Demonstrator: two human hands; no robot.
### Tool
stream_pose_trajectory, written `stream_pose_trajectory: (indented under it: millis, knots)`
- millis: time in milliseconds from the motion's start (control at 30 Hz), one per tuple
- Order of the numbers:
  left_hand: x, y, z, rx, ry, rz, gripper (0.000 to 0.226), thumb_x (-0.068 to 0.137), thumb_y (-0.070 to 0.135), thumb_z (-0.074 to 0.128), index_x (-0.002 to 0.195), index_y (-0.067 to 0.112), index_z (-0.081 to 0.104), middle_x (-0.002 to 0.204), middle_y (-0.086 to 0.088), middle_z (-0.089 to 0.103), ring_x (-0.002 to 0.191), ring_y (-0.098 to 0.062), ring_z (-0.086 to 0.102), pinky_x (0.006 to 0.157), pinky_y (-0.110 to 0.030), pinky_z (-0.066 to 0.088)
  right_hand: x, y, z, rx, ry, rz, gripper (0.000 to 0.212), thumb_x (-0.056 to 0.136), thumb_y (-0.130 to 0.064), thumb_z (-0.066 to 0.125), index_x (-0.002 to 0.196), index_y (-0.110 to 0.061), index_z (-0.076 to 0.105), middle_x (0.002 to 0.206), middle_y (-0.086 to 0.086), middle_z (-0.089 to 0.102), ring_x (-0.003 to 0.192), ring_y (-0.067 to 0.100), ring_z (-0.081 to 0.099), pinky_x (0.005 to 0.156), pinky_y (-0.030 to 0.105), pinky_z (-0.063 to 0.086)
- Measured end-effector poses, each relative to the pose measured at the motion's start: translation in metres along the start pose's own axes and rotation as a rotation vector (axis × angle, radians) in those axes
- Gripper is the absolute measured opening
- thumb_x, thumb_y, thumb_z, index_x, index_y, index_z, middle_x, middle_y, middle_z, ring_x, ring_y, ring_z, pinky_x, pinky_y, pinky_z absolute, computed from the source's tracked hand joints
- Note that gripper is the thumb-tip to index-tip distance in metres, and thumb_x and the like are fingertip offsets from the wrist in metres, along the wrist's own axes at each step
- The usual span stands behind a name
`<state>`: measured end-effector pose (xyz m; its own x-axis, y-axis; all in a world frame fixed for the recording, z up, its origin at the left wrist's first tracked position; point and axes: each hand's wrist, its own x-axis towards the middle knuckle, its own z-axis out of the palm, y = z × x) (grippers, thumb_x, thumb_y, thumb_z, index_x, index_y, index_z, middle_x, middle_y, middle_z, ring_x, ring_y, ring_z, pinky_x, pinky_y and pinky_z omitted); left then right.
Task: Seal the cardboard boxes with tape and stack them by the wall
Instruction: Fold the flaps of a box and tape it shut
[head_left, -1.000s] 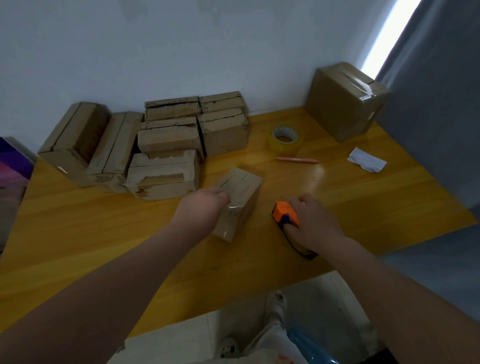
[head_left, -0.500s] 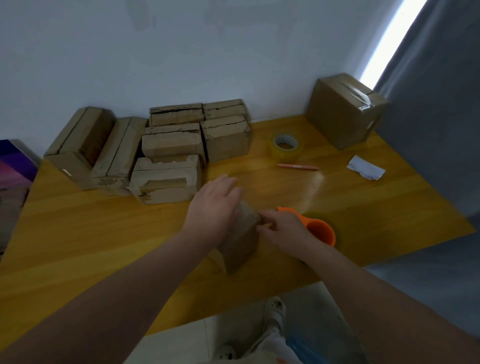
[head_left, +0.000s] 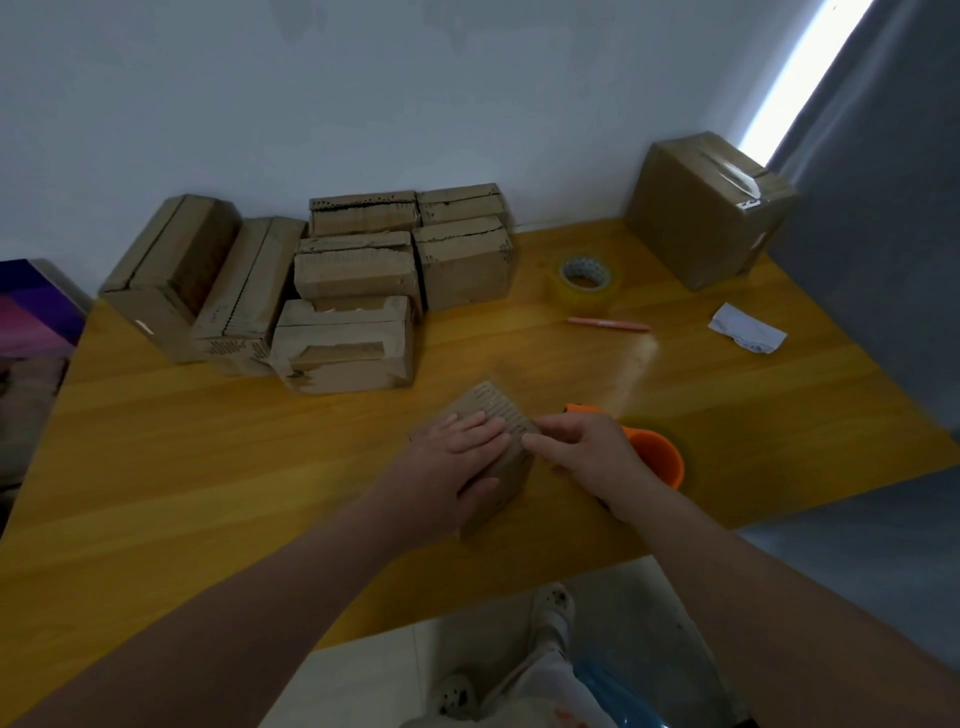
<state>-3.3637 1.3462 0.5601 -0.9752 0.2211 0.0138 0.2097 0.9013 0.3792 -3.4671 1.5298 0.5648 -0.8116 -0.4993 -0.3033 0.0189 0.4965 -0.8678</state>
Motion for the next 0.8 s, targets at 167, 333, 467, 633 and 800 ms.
stream_pose_trajectory:
  millis: [167,333,467,633,800]
  knots:
    - [-0.001,0.000,0.001,-0.013,0.020,0.003,0.065,0.090,0.050,0.022,0.145,0.020,0.037,0.153,0.005,0.033,0.140,-0.003,0.011,0.113,-0.022,-0.002,0.005,0.000,0.010,-0.063,0.125,0.047,0.027,0.086,-0.027,0.072,0.108,-0.012,0.073,0.095,-0.003,0.069,0.087,0.011,0.062,0.079,0.033,0.054]
    - [-0.002,-0.001,0.003,-0.007,0.031,0.015,0.065,0.090,0.051,0.020,0.145,0.021,0.036,0.152,0.007,0.031,0.140,-0.002,0.010,0.111,-0.018,-0.007,0.006,-0.006,0.018,-0.297,0.250,-0.060,0.022,0.091,-0.033,0.064,0.080,-0.016,0.072,0.070,-0.008,0.061,0.067,0.008,0.055,0.055,0.015,0.037]
    - [0.000,-0.001,0.003,-0.063,0.099,0.011,0.061,0.093,0.049,0.022,0.141,0.020,0.045,0.148,0.007,0.038,0.138,-0.002,0.018,0.112,-0.017,-0.002,0.002,-0.010,0.020,-0.426,0.314,-0.088,0.044,0.097,-0.033,0.054,0.055,-0.018,0.050,0.053,-0.004,0.045,0.050,0.009,0.039,0.046,0.023,0.024]
    - [0.010,0.002,-0.006,-0.088,0.231,-0.025,0.030,0.087,0.011,0.053,0.110,0.008,0.070,0.117,-0.008,0.068,0.110,-0.027,0.062,0.093,-0.026,0.039,0.004,-0.022,0.017,-0.389,0.349,-0.056,0.048,0.099,-0.043,0.047,0.059,-0.017,0.049,0.056,-0.001,0.047,0.053,0.014,0.043,0.049,0.031,0.029]
    - [0.023,-0.006,-0.019,-0.030,0.366,-0.297,0.037,0.080,0.025,0.073,0.113,0.016,0.058,0.110,0.002,0.053,0.104,-0.017,0.049,0.086,-0.027,0.038,0.019,-0.045,0.017,-0.429,0.267,-0.046,0.035,0.091,-0.044,0.062,0.111,-0.017,0.070,0.103,-0.001,0.070,0.098,0.016,0.063,0.082,0.028,0.049]
